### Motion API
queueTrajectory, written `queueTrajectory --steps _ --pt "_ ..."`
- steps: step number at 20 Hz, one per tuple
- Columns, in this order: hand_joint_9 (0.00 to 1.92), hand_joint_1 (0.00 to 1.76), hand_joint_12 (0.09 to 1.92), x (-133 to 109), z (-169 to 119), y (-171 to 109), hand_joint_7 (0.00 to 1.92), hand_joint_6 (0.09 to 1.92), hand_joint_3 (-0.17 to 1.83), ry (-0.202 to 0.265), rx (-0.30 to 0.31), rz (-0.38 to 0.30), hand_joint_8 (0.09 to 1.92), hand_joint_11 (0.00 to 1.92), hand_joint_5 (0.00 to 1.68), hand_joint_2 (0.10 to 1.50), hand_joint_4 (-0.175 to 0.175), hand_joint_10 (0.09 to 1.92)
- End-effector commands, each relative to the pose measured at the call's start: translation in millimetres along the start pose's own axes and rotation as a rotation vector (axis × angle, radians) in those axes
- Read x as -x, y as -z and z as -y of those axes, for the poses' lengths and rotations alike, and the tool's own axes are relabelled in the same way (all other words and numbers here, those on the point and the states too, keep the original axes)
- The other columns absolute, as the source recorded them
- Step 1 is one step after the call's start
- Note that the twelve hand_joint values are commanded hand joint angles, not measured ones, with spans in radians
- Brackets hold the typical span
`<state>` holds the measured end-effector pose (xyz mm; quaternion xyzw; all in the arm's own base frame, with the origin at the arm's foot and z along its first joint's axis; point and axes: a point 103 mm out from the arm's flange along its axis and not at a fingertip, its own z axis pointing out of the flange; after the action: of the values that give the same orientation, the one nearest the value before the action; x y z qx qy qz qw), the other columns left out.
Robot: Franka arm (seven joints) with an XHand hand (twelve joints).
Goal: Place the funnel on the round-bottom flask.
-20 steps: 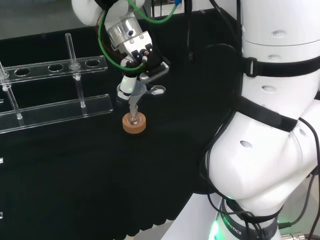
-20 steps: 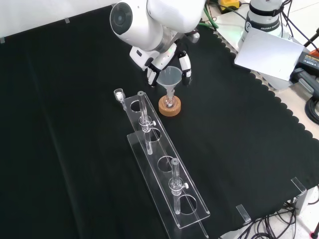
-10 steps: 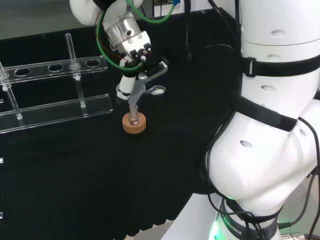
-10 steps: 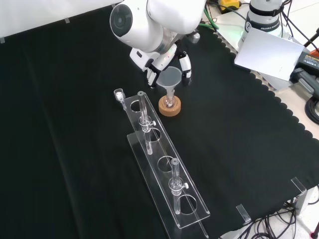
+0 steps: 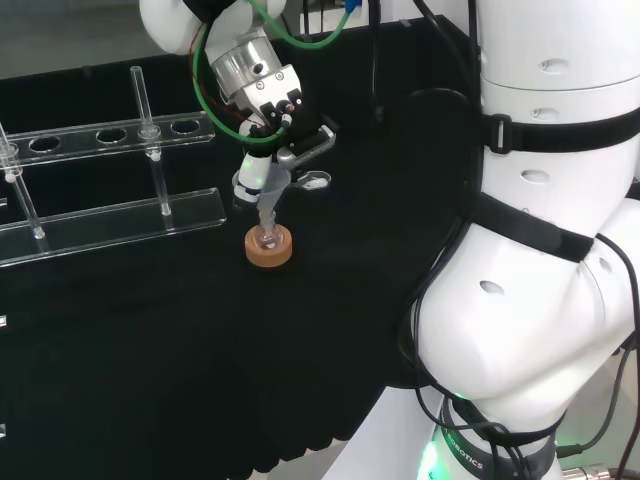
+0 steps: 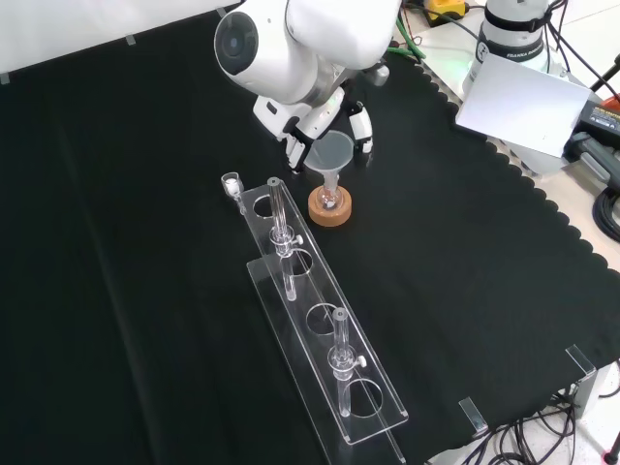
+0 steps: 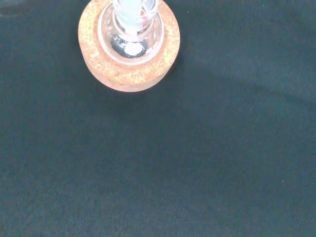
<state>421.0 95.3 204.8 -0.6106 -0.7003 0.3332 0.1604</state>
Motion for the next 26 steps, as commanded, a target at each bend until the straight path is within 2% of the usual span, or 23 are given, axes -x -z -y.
queueTrajectory --steps 1,13,19,22,26 --pt "0.94 0.64 1.23 -4.2 -1.1 0.4 0.63 0.65 0.52 -0.004 -0.005 0.012 0.87 0.64 0.39 0.68 -0.075 0.63" --pt "0.91 0.63 1.24 -2.5 -1.6 -0.7 0.61 0.59 0.50 -0.015 -0.016 0.011 0.86 0.62 0.39 0.68 -0.074 0.63" --pt "0.63 0.58 1.30 2.3 1.3 -2.4 0.32 0.37 0.45 -0.019 -0.017 0.013 0.84 0.50 0.34 0.67 -0.064 0.69" --pt "0.53 0.56 1.32 2.5 1.8 -3.2 0.16 0.27 0.42 -0.028 -0.041 0.020 0.79 0.46 0.30 0.67 -0.061 0.71" --pt "0.47 0.54 1.32 3.2 2.6 -4.2 0.10 0.17 0.39 -0.024 -0.061 0.013 0.76 0.44 0.28 0.67 -0.057 0.73"
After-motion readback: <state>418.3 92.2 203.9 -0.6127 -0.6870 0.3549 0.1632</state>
